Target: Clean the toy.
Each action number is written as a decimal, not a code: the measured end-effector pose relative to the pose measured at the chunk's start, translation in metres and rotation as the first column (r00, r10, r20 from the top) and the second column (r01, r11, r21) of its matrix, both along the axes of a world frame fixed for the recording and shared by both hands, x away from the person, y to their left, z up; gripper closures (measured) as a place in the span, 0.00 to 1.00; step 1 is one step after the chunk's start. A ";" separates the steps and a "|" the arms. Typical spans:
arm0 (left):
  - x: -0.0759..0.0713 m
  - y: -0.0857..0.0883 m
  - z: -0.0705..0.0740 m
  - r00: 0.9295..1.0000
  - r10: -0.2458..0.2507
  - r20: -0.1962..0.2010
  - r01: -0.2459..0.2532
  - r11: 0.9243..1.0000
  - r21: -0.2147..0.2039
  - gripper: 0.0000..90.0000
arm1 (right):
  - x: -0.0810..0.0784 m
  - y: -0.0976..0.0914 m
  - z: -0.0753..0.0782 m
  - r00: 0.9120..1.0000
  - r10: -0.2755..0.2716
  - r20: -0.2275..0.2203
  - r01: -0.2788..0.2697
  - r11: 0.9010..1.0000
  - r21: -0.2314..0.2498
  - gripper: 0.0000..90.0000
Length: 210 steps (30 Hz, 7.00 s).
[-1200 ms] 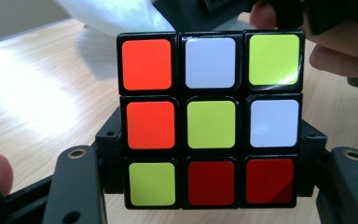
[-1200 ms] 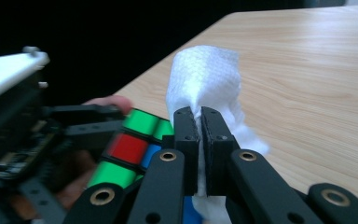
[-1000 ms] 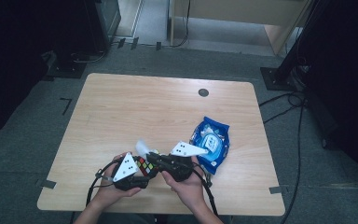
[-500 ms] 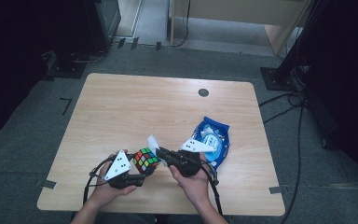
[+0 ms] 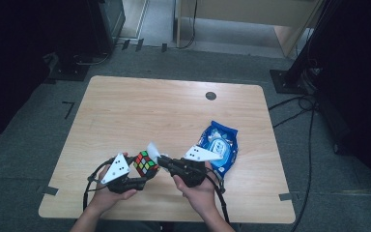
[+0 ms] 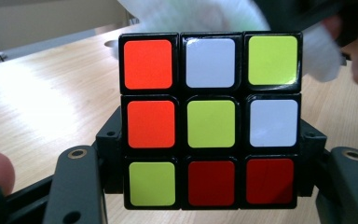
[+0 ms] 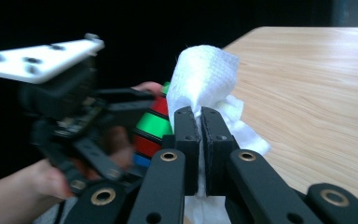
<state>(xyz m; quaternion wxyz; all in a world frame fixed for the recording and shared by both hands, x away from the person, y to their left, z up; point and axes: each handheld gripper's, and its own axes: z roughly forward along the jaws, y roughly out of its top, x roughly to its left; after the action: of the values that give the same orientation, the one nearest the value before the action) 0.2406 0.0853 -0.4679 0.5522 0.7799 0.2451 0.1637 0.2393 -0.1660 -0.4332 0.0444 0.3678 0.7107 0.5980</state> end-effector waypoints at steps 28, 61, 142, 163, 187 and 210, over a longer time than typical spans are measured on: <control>0.009 0.010 0.000 0.995 0.094 -0.035 -0.095 0.995 -0.034 0.38 | 0.012 -0.013 -0.011 0.992 -0.128 0.023 0.127 0.992 0.019 0.56; -0.008 -0.024 -0.007 0.998 0.062 0.004 -0.062 0.997 -0.043 0.38 | 0.003 0.010 -0.023 0.930 -0.180 -0.320 0.245 0.953 0.179 0.38; 0.052 -0.057 -0.037 0.931 0.215 -0.295 -0.160 0.967 0.199 0.99 | -0.003 -0.053 -0.042 0.907 -0.117 0.405 0.241 0.933 -0.268 0.38; 0.031 -0.012 0.022 0.956 -0.136 -0.259 0.055 0.953 -0.298 1.00 | -0.010 -0.003 -0.051 0.927 0.064 0.370 0.069 0.940 -0.334 0.38; 0.028 -0.019 0.020 0.934 -0.216 -0.285 0.112 0.934 -0.340 0.99 | -0.008 -0.003 -0.052 0.926 0.000 0.378 0.142 0.927 -0.347 0.38; 0.043 0.010 0.012 0.957 0.028 -0.290 -0.104 0.963 -0.250 0.90 | -0.005 -0.020 -0.040 0.922 -0.077 0.380 0.184 0.950 -0.253 0.38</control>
<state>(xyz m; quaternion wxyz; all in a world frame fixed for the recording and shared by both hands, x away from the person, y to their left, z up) 0.2833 0.0949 -0.4564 0.6039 0.7065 0.3673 0.0350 0.2343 -0.1862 -0.4734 0.2681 0.2871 0.7418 0.5435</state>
